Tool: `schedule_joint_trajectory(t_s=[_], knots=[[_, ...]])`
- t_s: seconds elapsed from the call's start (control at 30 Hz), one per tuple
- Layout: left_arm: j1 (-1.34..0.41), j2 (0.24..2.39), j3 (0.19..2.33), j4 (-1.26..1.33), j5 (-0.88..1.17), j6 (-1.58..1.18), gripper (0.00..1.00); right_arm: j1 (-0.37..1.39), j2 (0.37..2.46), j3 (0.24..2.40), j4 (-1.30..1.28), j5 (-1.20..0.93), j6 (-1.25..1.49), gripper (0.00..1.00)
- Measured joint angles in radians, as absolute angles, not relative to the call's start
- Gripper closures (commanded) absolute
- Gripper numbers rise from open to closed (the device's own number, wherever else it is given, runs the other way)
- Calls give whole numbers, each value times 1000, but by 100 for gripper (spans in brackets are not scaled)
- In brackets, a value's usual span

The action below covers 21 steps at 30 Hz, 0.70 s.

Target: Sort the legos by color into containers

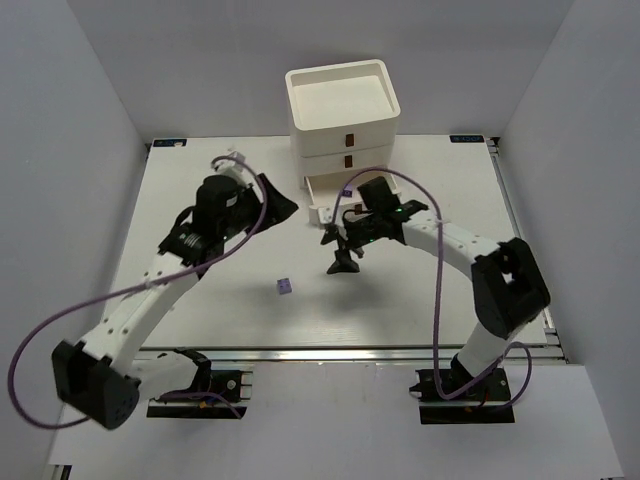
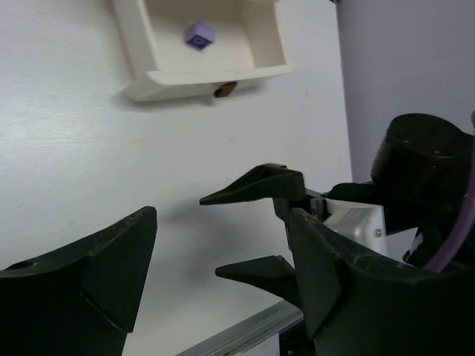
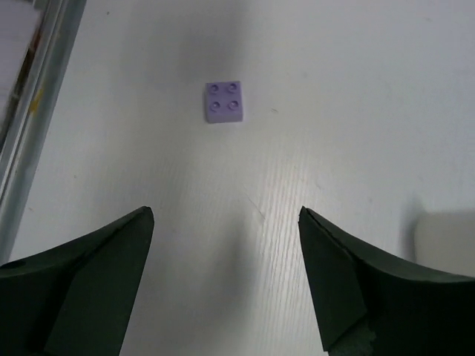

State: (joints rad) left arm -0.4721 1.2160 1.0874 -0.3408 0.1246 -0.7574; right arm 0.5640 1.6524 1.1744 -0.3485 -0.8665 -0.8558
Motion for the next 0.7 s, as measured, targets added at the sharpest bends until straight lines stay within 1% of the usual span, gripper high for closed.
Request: schedule_joint_trajectory(t_s=[0.03, 0.07, 0.17, 0.33, 0.53, 0.7], knots=[[-471, 1155, 1062, -369, 90, -757, 16, 598, 1679, 1189, -366, -855, -893, 11], [-468, 1100, 1036, -399, 59, -757, 15, 631, 1712, 1210, -378, -843, -926, 11], [-467, 965, 969, -497, -35, -765, 15, 706, 1815, 1285, -403, -796, -980, 11], [-467, 820, 875, -651, -141, -812, 14, 770, 1967, 1432, -413, -721, -987, 11], [-467, 668, 849, -805, -241, -875, 14, 825, 2037, 1492, -416, -651, -961, 11], [-467, 599, 849, -892, -304, -906, 14, 876, 2048, 1490, -421, -626, -945, 11]])
